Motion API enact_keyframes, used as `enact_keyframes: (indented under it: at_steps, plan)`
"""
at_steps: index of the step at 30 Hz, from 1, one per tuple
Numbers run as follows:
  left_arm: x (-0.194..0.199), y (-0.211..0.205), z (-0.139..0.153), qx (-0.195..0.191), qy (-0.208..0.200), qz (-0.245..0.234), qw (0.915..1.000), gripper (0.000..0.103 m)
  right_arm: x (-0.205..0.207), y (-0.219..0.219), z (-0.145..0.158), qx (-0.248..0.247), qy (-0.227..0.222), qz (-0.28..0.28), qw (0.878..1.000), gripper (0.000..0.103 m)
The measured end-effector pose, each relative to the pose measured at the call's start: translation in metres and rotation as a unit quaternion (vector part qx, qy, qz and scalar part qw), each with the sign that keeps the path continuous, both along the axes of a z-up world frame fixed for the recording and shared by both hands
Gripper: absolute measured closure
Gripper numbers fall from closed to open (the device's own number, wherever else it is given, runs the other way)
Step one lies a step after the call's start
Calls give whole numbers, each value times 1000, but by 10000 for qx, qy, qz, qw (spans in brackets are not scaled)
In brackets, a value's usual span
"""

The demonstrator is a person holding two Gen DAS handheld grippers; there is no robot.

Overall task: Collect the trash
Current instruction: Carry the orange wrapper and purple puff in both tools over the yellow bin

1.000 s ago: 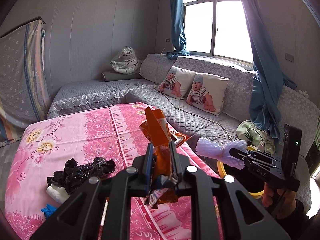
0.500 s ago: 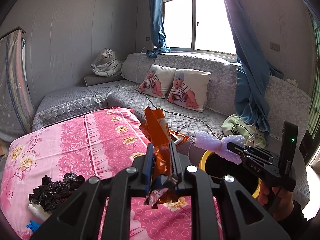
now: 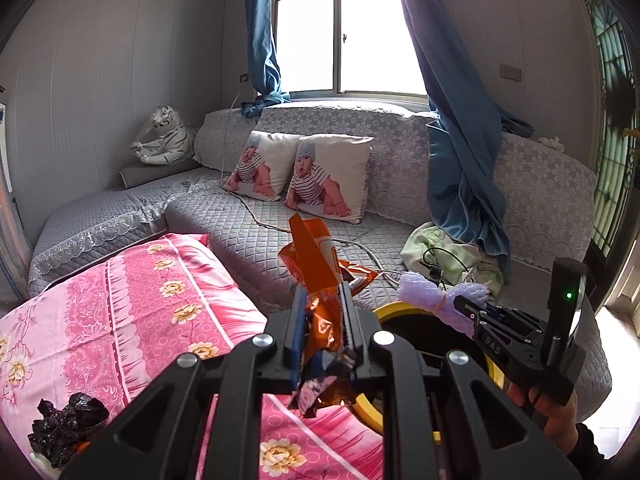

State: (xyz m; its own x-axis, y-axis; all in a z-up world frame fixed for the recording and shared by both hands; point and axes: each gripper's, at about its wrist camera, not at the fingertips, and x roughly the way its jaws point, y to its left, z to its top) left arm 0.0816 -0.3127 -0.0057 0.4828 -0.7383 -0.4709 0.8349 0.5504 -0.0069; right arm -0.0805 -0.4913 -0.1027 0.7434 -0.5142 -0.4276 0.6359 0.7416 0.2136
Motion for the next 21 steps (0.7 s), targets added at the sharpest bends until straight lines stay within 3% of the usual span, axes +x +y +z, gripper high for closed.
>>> enact_keyframes:
  at_steps: [5,21]
  plan:
    - [-3,-35,-12,80,171,-240,9995,88,-13,-13,-7,125,147,-336,9992,90]
    - [2,-105,-83,577,730,-578,9940,88,-22,-32,-35,404,452,-624,9962,90]
